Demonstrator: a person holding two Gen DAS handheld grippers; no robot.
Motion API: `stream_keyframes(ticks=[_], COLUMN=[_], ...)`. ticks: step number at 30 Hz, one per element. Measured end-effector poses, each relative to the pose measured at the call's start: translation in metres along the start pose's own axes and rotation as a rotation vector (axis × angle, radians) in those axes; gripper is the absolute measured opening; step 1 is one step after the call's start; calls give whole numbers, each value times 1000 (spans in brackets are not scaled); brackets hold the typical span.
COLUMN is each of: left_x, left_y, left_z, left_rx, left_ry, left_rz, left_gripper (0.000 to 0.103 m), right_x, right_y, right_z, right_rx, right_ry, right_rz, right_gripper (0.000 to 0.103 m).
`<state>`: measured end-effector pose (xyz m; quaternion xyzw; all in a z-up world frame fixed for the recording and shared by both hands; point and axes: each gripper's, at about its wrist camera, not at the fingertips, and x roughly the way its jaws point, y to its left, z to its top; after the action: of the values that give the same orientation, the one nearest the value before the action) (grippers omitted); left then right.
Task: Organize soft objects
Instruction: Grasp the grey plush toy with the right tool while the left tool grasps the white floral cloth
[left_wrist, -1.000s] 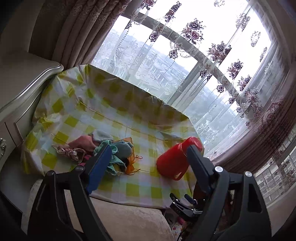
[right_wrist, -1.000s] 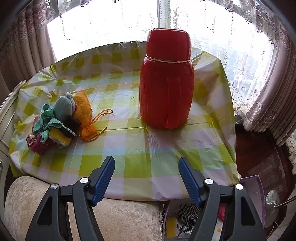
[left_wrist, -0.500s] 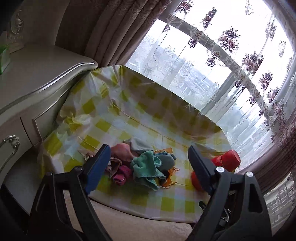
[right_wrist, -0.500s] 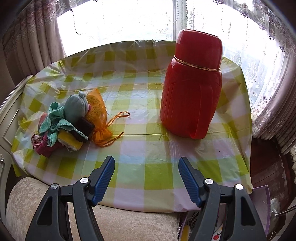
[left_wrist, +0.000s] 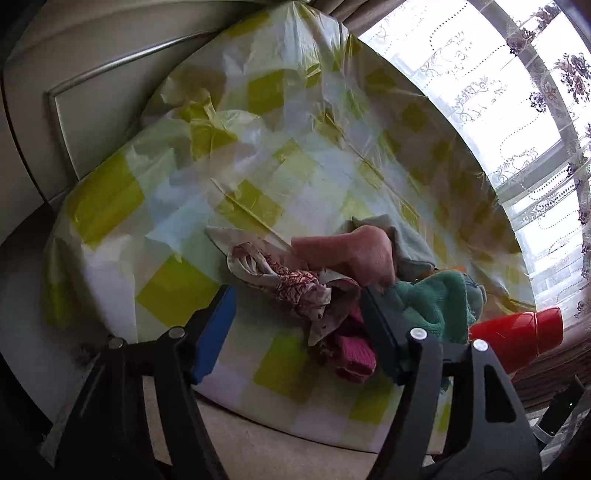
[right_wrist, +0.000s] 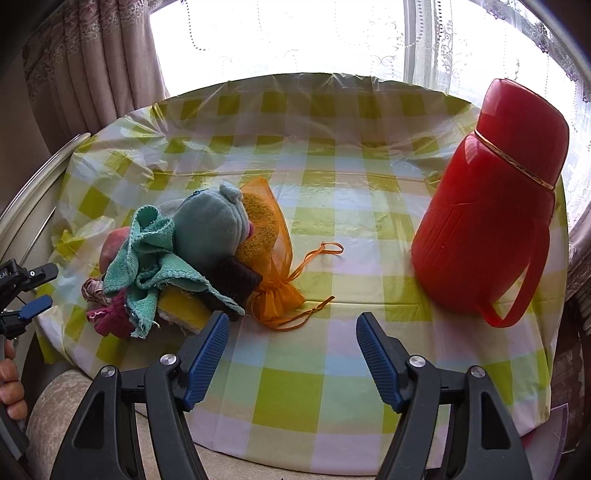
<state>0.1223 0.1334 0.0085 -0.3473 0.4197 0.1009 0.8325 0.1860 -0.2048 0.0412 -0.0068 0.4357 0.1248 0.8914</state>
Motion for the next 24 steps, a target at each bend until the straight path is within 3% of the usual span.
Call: stream_keyframes(ticks=[5, 12, 18, 24], left_x=[37, 59, 63, 63], left_y=[9, 9, 11, 7], left_z=[1, 1, 0, -3], left_rx=[-54, -59, -55, -30], left_ry=[78, 91, 107, 104], left_rz=[-12, -33, -89, -108], left_gripper=[69, 64, 43, 30], right_x=[14, 42, 62, 78], right_y=[12, 22, 26, 35], right_z=[17, 38, 52, 61], right_rx=[17, 30, 27, -5], right_ry=[-23, -32, -39, -37], right_rz=[21, 48, 125, 181], right_gripper=[75, 76, 76, 76])
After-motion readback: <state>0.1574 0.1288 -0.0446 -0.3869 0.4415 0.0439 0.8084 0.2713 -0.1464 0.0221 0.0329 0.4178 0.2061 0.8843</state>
